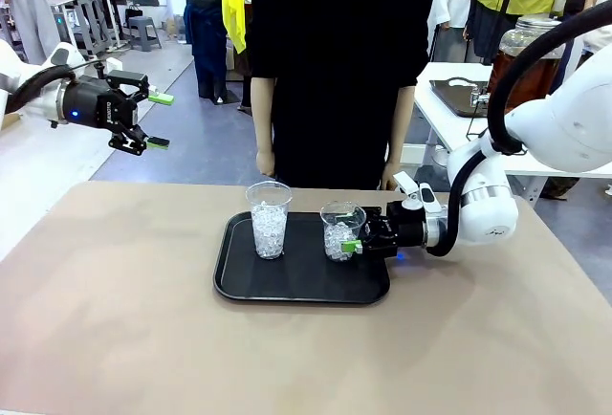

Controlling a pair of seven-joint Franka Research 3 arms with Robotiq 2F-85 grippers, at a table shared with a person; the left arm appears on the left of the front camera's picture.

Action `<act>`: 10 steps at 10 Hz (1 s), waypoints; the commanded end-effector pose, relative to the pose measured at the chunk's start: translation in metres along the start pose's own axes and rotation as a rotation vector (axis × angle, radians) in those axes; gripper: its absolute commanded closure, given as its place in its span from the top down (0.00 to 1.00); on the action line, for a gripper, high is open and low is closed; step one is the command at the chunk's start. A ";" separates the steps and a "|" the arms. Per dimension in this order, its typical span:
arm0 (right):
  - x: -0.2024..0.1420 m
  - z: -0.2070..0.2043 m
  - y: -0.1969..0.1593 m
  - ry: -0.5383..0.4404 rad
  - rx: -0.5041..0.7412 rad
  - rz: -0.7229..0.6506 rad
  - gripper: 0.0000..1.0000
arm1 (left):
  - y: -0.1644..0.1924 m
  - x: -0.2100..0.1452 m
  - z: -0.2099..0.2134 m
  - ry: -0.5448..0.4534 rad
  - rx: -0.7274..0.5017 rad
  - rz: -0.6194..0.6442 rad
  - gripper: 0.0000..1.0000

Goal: Pour the drink into the iced cup.
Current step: Pick up the iced cup indicated by the human and present it to them.

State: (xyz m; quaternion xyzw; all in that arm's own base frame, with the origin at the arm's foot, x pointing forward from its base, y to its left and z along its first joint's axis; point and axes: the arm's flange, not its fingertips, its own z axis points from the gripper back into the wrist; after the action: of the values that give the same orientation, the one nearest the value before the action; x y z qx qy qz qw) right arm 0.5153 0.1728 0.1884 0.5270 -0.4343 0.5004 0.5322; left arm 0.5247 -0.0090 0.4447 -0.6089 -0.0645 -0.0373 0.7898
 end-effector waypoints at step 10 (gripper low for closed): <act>0.067 0.013 -0.011 -0.061 0.000 -0.056 0.62 | -0.001 0.000 0.000 -0.004 0.002 -0.003 1.00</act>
State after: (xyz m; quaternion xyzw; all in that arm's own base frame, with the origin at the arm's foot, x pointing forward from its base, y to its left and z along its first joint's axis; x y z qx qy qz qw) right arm 0.5279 0.1671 0.2272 0.5495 -0.4364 0.4795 0.5270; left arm 0.5246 -0.0091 0.4447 -0.6089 -0.0645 -0.0373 0.7898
